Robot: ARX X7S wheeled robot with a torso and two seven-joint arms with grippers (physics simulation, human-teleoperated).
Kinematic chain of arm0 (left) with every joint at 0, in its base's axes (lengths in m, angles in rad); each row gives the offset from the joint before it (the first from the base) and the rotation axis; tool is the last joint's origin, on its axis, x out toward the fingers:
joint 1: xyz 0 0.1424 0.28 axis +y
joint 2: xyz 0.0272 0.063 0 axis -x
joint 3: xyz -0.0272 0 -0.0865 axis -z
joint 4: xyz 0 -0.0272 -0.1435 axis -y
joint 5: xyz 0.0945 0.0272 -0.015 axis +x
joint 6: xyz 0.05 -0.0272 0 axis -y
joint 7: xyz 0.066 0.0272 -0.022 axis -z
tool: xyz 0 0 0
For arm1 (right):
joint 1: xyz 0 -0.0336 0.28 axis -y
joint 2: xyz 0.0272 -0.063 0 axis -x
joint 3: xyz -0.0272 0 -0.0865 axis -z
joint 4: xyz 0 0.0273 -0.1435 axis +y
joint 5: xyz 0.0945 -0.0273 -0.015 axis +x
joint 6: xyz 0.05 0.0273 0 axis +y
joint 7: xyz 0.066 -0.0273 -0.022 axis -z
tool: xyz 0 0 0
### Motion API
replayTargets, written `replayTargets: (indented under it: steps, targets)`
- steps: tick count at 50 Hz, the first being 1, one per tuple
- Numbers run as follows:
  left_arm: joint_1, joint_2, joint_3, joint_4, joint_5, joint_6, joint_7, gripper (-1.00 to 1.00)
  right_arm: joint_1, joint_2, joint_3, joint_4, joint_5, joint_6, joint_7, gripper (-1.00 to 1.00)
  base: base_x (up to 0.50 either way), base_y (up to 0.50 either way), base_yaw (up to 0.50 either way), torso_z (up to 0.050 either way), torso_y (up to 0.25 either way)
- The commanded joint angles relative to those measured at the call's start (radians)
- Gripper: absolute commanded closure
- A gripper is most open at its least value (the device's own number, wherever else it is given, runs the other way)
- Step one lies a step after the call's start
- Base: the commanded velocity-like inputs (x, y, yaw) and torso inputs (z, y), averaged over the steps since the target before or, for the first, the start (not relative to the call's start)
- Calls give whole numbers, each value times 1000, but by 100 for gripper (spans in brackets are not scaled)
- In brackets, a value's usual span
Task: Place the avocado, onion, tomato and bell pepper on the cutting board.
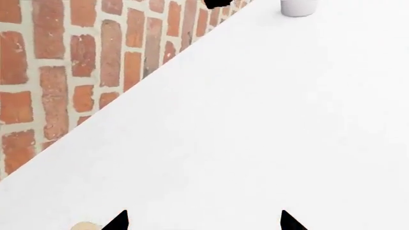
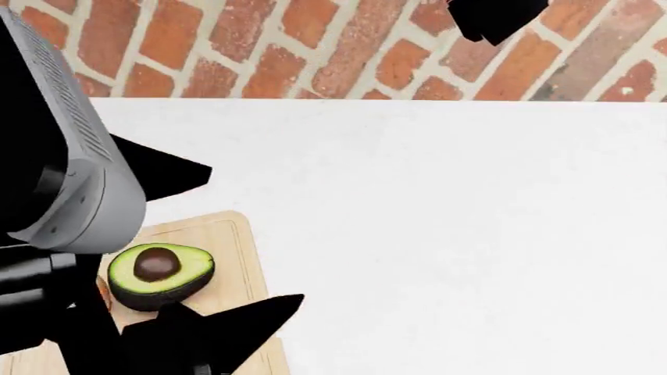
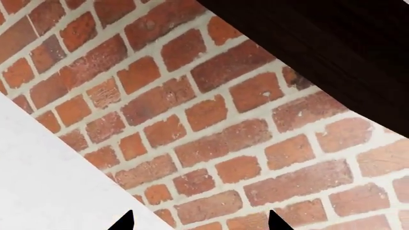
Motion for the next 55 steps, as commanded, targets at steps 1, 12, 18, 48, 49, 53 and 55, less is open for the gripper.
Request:
replayTargets:
  steps: [1, 12, 18, 48, 49, 53, 55]
  targets:
    - [-62, 172, 99, -74, -130, 55, -11, -100, 17, -40, -9, 25, -77, -11, -53, -100, 0, 0, 0, 0, 0]
    - [-154, 280, 196, -126, -301, 84, -39, -100, 46, -53, -28, 50, -104, -21, -82, -100, 0, 0, 0, 0, 0]
    - [-183, 301, 246, -105, -368, 103, -71, -100, 56, -61, -32, 60, -111, -17, -85, -100, 0, 0, 0, 0, 0]
    - [-293, 305, 316, 162, -633, 349, -173, -100, 79, -103, -81, 152, -176, -54, -141, -100, 0, 0, 0, 0, 0]
    - [-290, 301, 320, 160, -623, 342, -175, -100, 76, -104, -78, 150, -173, -52, -137, -100, 0, 0, 0, 0, 0]
    - [-260, 297, 328, 144, -583, 327, -163, -100, 75, -105, -80, 146, -171, -48, -138, -100, 0, 0, 0, 0, 0]
    - [-233, 301, 330, 138, -546, 312, -150, -100, 72, -105, -79, 146, -170, -49, -135, -100, 0, 0, 0, 0, 0]
